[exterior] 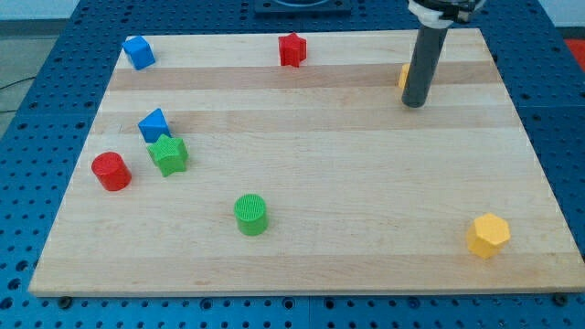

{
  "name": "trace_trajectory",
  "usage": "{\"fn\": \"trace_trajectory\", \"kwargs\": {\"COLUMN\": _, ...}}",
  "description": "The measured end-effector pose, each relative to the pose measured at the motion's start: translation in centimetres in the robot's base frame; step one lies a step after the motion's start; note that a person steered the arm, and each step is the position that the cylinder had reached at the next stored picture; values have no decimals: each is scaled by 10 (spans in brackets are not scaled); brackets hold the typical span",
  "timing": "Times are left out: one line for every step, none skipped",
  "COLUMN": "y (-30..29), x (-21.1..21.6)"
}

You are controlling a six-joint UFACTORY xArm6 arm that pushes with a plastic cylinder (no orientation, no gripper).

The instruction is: Push the red star above to the yellow heart

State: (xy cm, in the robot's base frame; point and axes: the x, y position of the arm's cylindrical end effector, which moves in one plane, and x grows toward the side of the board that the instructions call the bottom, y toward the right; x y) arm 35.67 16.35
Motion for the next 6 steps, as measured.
{"fn": "trace_trajectory", "kwargs": {"y": 86, "x": -11}}
{"fn": "trace_trajectory", "kwargs": {"y": 46, "x": -33}}
{"fn": "trace_trajectory", "kwargs": {"y": 18, "x": -39}}
{"fn": "trace_trajectory", "kwargs": {"y": 43, "x": -77}}
{"fn": "trace_trajectory", "kwargs": {"y": -17, "x": -45}}
{"fn": "trace_trajectory", "kwargs": {"y": -61, "x": 23}}
